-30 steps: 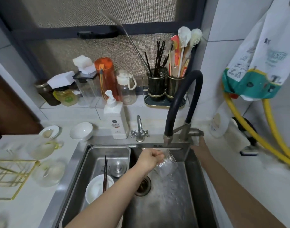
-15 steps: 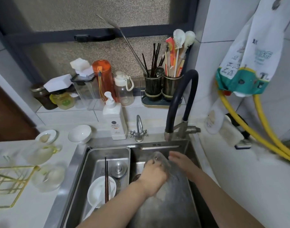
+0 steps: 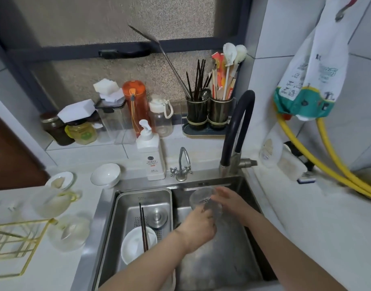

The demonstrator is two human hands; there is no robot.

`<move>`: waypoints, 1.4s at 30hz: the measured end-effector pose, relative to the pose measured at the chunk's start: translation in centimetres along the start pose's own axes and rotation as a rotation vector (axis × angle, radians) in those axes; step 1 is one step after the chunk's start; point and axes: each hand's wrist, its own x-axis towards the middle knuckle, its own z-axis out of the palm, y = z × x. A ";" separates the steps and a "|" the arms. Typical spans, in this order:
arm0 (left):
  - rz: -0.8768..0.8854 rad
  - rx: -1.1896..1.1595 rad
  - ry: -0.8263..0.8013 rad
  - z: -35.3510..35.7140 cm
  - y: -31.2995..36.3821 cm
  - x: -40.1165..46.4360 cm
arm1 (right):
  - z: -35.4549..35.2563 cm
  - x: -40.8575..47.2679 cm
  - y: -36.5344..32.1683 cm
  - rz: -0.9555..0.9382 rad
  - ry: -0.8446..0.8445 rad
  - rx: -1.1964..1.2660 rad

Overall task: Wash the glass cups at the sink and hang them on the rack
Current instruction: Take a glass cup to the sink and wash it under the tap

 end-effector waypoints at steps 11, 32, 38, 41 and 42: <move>0.180 0.206 -0.005 -0.2 -2.2 -4.3 | 1.4 -2.5 -1.1 0.011 -0.037 0.071; 0.267 0.043 0.301 -0.2 -3.6 -9.1 | 6.6 -6.9 -0.8 -0.147 0.250 0.239; 0.254 0.033 0.404 -0.2 -3.1 -9.8 | 6.9 -8.0 -1.3 -0.161 0.308 0.209; 0.240 0.017 0.386 -0.2 -3.1 -9.9 | 6.7 -8.2 -1.2 -0.161 0.312 0.171; 0.229 0.014 0.374 -0.2 -3.0 -10.0 | 6.6 -8.3 -1.2 -0.161 0.309 0.166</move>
